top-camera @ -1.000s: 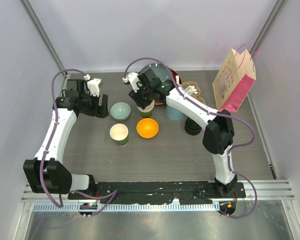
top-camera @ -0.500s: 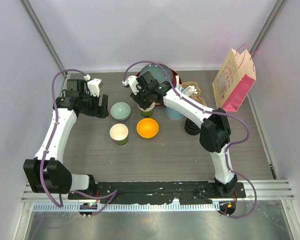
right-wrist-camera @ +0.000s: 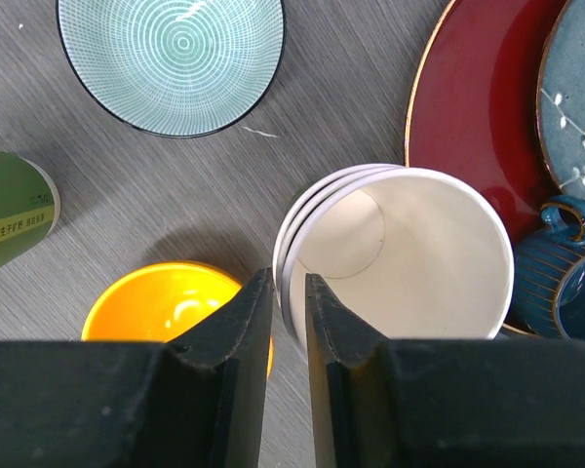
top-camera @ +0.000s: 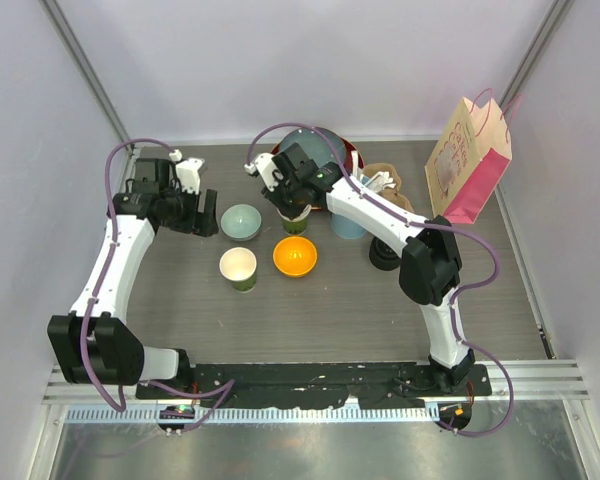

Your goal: Pack the takeout coffee

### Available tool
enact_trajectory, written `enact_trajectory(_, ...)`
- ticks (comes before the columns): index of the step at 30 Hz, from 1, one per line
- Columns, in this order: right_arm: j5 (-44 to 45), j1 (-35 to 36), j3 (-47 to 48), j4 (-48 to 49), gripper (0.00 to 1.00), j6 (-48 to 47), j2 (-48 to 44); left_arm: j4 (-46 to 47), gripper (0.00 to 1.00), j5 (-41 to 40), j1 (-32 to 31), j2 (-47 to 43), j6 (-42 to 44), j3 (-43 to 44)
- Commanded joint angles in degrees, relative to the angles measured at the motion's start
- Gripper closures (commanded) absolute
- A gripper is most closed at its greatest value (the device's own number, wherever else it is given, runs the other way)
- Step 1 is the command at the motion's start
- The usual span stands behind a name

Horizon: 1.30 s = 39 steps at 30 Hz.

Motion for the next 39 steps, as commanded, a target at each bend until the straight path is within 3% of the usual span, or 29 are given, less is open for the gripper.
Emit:
enact_trajectory(1, 0.9, 0.4, 1.6, -0.1, 0.76, -0.8, -3.5, -0.4, 0.2, 1.5, 0.2, 0.2, 0.0, 0.5)
enact_trajectory(4, 1.1, 0.5, 1.7, -0.5, 0.82, -0.9, -3.4, -0.7, 0.2, 1.5, 0.1, 0.0, 0.0, 0.6)
enact_trajectory(12, 1.0, 0.6, 2.0, -0.9, 0.85, -0.8, -4.4, -1.1, 0.2, 2.1, 0.2, 0.2, 0.5, 0.6)
enact_trajectory(21, 1.8, 0.5, 3.4, -2.1, 0.99, -1.0, -4.8, -1.4, 0.21, 2.3, 0.1, 0.5, 0.7, 0.8)
enact_trajectory(32, 4.4, 0.5, 4.9, -3.7, 0.99, -2.1, -5.3, -1.7, 0.2, 2.4, 0.1, 0.6, 0.7, 1.3)
enact_trajectory(39, 3.5, 0.5, 4.0, -3.7, 0.93, -2.8, -3.7, -1.8, 0.2, 2.4, 0.1, 0.4, 0.9, 0.9)
